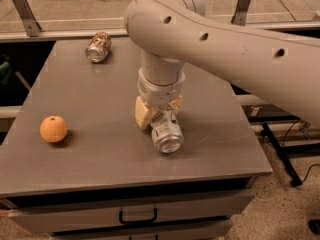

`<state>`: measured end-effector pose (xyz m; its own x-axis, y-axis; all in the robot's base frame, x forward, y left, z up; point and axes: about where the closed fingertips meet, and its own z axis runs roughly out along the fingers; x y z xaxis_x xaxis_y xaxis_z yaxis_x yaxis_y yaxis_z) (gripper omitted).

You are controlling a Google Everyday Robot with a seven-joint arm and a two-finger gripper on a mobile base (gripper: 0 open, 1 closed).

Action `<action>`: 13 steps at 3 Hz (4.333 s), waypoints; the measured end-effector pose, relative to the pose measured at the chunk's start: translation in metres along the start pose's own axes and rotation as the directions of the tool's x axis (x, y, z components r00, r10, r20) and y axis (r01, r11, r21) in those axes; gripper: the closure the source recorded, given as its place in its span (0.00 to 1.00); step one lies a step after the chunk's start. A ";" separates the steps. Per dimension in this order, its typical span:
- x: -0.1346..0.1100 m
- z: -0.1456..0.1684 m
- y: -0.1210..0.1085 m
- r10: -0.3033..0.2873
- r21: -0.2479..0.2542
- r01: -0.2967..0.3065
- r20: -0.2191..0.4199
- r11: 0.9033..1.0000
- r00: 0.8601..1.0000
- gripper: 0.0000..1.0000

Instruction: Place 7up can upright

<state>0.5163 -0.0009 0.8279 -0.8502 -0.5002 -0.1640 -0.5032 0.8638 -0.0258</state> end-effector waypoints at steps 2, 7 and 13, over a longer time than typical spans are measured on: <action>-0.015 -0.017 -0.001 -0.056 -0.036 0.058 0.070 0.998 0.996 1.00; -0.098 -0.173 -0.031 -0.267 -0.152 0.482 0.673 0.863 0.689 1.00; -0.107 -0.109 -0.095 -0.099 -0.074 0.823 0.983 0.564 0.156 1.00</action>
Offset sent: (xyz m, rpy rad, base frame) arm 0.0493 0.0319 0.1105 0.3241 -0.2460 0.3533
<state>0.6380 -0.0359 0.9554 0.0693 -0.1037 -0.9922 -0.9945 0.0708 -0.0769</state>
